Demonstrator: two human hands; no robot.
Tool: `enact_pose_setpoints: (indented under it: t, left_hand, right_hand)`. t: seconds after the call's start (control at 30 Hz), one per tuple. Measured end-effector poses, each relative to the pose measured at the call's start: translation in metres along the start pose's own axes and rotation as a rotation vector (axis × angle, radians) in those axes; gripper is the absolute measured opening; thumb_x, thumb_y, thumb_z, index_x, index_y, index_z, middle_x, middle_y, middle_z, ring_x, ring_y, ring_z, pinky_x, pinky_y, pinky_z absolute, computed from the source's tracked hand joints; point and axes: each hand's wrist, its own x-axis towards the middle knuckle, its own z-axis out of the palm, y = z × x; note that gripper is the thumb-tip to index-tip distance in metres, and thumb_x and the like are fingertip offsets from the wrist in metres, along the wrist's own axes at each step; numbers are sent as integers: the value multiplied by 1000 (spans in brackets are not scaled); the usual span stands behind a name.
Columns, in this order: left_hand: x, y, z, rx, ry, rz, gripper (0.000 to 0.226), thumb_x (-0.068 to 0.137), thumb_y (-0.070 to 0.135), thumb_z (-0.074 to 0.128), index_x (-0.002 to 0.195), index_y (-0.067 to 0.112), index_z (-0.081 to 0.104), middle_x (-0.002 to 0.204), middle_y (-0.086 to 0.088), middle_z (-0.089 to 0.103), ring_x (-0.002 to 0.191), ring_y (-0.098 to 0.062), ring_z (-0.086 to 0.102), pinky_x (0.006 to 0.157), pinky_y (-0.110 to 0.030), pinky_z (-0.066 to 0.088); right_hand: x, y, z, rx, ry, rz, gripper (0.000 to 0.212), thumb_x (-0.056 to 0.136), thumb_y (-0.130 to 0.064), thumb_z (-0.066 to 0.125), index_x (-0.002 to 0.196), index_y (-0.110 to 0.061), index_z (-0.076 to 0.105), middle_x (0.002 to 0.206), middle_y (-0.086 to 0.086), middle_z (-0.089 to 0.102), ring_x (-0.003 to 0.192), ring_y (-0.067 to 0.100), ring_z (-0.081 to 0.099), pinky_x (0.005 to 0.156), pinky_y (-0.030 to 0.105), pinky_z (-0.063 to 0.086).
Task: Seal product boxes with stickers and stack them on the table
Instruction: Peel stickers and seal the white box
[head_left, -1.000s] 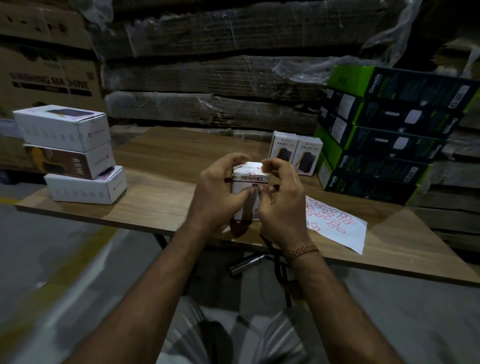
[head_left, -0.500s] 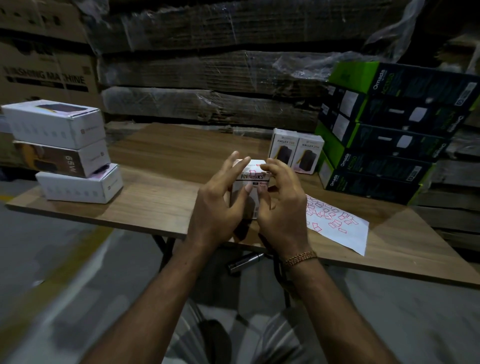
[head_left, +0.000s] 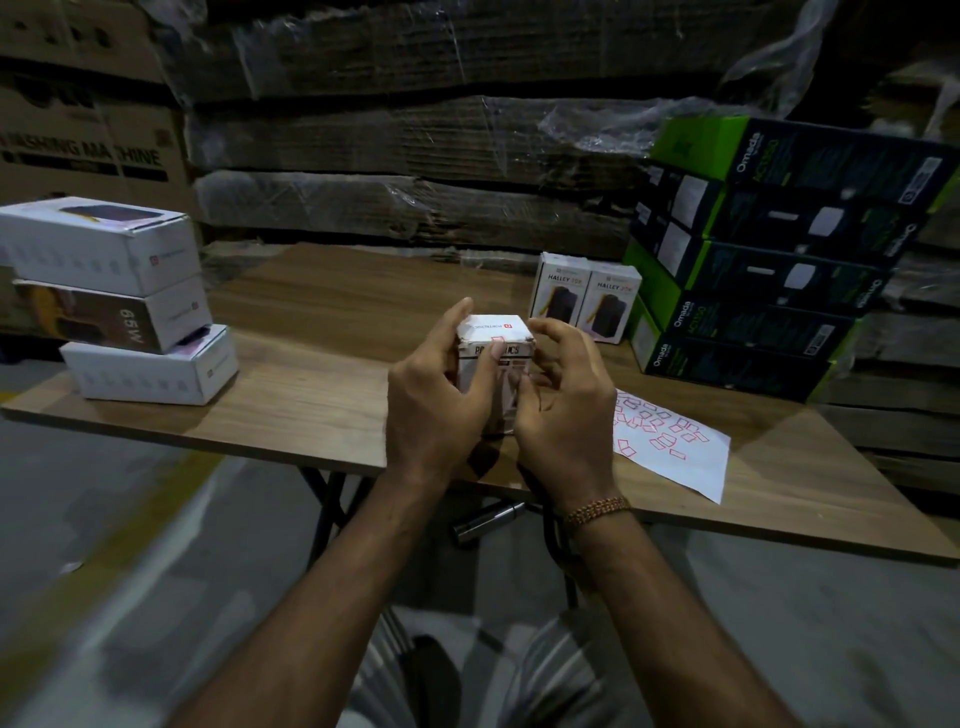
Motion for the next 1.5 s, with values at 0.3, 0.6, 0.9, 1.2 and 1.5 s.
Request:
enact_pose_setpoints:
  t: [0.3,0.6,0.9,1.2,1.5]
  left_hand:
    - [-7,-8,-9,-112,-137,-54,68,104,10,64,164,17,33,145,11,57,120,21,56,86,-5,52]
    - [1,-18,-12,-245,-126,-178,60,104,18,69,158,24,42,141,19,59,119,14,62,76,-16,60]
    - [1,-27,-9,-266,-220,-226,60,100,26,74,152,33,45,139,9,66,123,-3,67,85,-26,63]
    - [1,-29,-9,-296,-348,-285,47,101,30,73,141,23,49,134,4,70,120,-10,71,89,-31,65]
    - [1,-31,-15,-283,-430,-290,66,96,29,80,155,32,51,145,12,62,123,-3,66,86,-22,62]
  right_hand:
    - [-11,7,2,-5,-48,82,59,93,-6,76,146,-14,53,138,-1,62,126,4,60,101,19,54]
    - [-15,18,1,25,-313,265,66,90,-28,82,147,-28,49,136,-10,65,118,4,64,91,23,61]
    - [-14,25,1,63,-234,296,63,86,-24,87,138,-27,52,133,-7,63,113,5,67,87,26,63]
    - [-11,22,-4,135,-99,358,36,99,-45,72,127,-28,58,128,-3,65,103,1,67,74,11,55]
    - [-13,31,-7,137,-130,361,53,93,-40,80,140,-32,57,136,-7,62,111,8,66,77,17,59]
